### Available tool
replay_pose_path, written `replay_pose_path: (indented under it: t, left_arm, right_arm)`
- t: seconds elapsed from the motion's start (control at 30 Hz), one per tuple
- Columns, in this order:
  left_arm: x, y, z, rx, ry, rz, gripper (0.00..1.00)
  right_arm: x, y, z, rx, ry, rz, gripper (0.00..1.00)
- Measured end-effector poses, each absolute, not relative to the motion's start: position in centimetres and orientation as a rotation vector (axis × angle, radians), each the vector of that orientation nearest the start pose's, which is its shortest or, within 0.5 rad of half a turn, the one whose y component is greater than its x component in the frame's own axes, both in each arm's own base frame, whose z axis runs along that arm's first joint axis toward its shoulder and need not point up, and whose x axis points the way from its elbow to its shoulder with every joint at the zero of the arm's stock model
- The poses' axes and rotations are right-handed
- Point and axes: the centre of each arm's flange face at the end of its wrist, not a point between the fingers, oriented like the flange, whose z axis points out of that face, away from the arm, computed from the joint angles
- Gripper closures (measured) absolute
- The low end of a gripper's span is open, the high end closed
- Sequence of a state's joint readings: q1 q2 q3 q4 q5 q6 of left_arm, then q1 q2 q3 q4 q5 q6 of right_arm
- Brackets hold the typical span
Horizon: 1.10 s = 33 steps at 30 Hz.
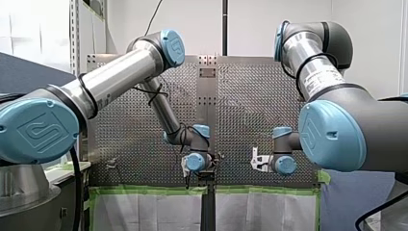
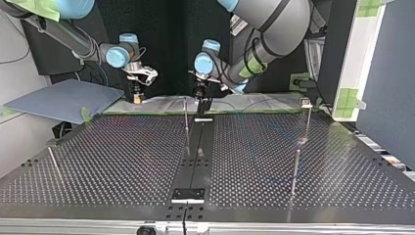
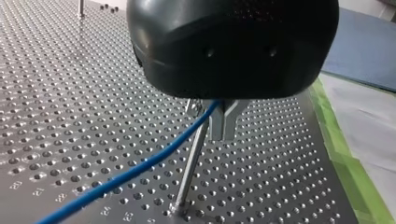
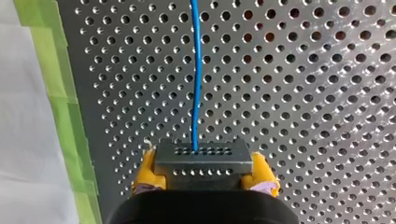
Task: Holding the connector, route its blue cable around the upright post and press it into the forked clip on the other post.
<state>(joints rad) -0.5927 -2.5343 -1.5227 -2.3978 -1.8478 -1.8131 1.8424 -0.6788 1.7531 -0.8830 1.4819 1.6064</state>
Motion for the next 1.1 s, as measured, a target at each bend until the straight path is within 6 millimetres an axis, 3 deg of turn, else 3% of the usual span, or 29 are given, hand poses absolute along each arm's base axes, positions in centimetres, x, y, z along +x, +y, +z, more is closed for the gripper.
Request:
replay_pose_path:
  t: [0.17,0.67,0.93,1.1]
  left_arm:
    - [49.7,-45.8,-1.9,0.101,1.745,-0.371,1.0]
    - [54.2,-44.9,0.3,0.076,1.729,-0.351,1.0]
    - [55.8,-44.3,-1.6,0.098,1.778,-0.322,1.0]
    - [56.7,-44.4,-1.4,0.103,1.781,-0.318,1.0]
  right_arm:
    - [30.1,-54.0,-2.9,1.618,-1.172,1.391,1.0]
    - [30.8,-55.2,-2.0,1.615,-1.156,1.4,1.0]
    - [31.1,-56.2,-1.4,1.622,-1.155,1.393,1.0]
    - [31.1,-56.8,-1.0,1.618,-1.155,1.393,1.0]
